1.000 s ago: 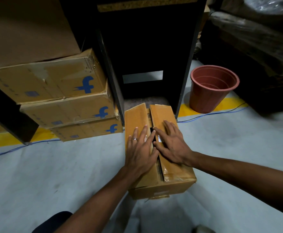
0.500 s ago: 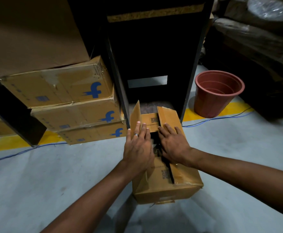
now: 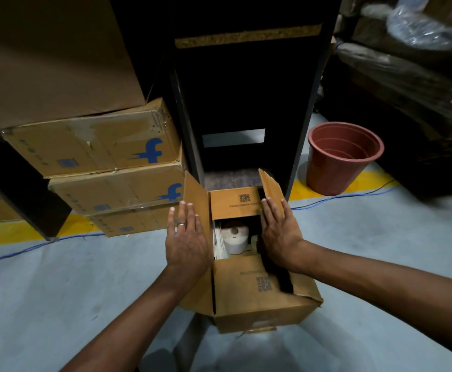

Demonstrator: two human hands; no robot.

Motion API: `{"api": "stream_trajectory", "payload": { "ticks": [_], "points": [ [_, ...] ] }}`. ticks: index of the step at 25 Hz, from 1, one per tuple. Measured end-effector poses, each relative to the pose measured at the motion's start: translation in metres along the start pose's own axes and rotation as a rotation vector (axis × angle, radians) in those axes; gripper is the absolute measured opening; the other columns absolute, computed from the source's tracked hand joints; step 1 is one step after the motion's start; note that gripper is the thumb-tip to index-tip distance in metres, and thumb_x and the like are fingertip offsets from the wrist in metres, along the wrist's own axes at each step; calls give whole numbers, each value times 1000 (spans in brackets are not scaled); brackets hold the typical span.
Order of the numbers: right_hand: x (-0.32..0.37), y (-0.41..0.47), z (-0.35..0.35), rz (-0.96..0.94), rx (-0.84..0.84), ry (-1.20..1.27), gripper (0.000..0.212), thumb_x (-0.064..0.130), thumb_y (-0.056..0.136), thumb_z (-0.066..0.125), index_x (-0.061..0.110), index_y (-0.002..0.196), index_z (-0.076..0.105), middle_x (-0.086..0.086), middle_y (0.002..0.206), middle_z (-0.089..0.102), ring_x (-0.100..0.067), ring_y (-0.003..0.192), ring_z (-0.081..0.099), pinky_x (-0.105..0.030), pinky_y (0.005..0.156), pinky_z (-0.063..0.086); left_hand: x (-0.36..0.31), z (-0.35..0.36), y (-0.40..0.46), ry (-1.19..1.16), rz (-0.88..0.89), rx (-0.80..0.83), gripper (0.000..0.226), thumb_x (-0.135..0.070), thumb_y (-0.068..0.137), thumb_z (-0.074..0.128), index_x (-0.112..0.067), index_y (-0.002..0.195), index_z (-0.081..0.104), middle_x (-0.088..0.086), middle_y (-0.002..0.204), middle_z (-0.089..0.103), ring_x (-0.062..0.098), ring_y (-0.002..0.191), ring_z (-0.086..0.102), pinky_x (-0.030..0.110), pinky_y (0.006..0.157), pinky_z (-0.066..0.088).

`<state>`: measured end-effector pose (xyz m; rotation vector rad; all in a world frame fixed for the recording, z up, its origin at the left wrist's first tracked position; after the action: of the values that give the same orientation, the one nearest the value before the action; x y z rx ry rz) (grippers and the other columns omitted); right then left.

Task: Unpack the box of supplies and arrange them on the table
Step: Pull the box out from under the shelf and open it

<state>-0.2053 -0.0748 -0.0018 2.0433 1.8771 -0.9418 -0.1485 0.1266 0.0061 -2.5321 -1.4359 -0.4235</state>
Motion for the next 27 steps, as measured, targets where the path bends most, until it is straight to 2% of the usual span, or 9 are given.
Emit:
{"api": "stream_trajectory", "payload": {
  "ticks": [3, 5, 10, 12, 14, 17, 19, 23, 27],
  "points": [
    [-14, 1, 1, 17, 45, 68, 75, 47, 103, 32, 6, 157, 2, -26, 161, -20, -42, 149, -21, -63, 119, -2, 9, 20, -2, -59, -42, -11, 70, -43, 99, 24, -4, 156, 9, 25, 162, 2, 40, 151, -3, 58, 120, -1],
    [-23, 0, 1, 37, 36, 111, 80, 53, 102, 31, 4, 157, 0, -25, 161, -20, -41, 150, -20, -61, 121, -2, 12, 32, -3, -138, -63, -5, 69, -43, 98, 25, -6, 155, 17, 24, 162, 12, 40, 150, 9, 58, 121, 6],
    [-47, -11, 19, 110, -100, 217, 96, 69, 95, 23, -1, 156, -2, -26, 163, -12, -39, 151, -15, -56, 122, -2, 7, 50, -5, -286, -114, 0, 70, -46, 95, 26, -6, 152, 31, 24, 156, 30, 42, 145, 29, 57, 116, 24],
    [-59, -17, 31, 94, -183, 259, 94, 68, 92, 13, -1, 156, 10, -29, 162, 0, -40, 152, -5, -58, 122, 1, 4, 57, -4, -328, -122, -5, 72, -47, 94, 18, -5, 150, 35, 24, 155, 32, 42, 144, 31, 57, 116, 26],
    [-71, -21, 43, 75, -166, 276, 98, 66, 86, 6, -3, 152, 30, -30, 159, 20, -42, 151, 12, -59, 121, 8, -2, 63, -3, -358, -124, 10, 77, -51, 93, 10, -7, 152, 31, 23, 157, 28, 42, 146, 26, 57, 117, 23],
    [-84, -22, 63, 60, -123, 304, 93, 66, 89, 15, -2, 144, 46, -29, 152, 37, -41, 148, 26, -62, 117, 15, -11, 70, -2, -426, -144, 61, 77, -55, 94, 10, -10, 155, 23, 21, 160, 20, 41, 148, 20, 58, 118, 18],
    [-90, -24, 79, 41, -114, 308, 91, 67, 92, 15, 0, 146, 44, -27, 154, 36, -40, 149, 24, -64, 118, 14, -16, 73, -1, -454, -147, 73, 71, -55, 99, 18, -13, 156, 16, 19, 163, 13, 40, 150, 13, 57, 119, 14],
    [-94, -29, 107, -14, -112, 396, 86, 69, 95, 13, 10, 156, 24, -21, 164, 15, -35, 153, 6, -58, 122, -4, -18, 81, 2, -533, -147, 83, 69, -53, 101, 23, -16, 157, 8, 16, 164, 6, 38, 151, 6, 56, 120, 12],
    [-83, -34, 123, -100, -71, 605, 78, 64, 97, 12, 16, 159, 9, -15, 166, 5, -30, 154, 3, -48, 125, 3, -21, 85, 2, -698, -163, 94, 75, -57, 93, 11, -18, 157, 7, 15, 165, 4, 37, 151, 4, 56, 120, 11]
  ]
}}
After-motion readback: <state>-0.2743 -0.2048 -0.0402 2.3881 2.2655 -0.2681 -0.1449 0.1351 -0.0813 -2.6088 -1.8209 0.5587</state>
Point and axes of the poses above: each hand's wrist, its own y-axis towards the middle knuckle, its own z-axis out of the palm, x = y × z, the point moved 1 cm from there along y, towards the middle knuckle
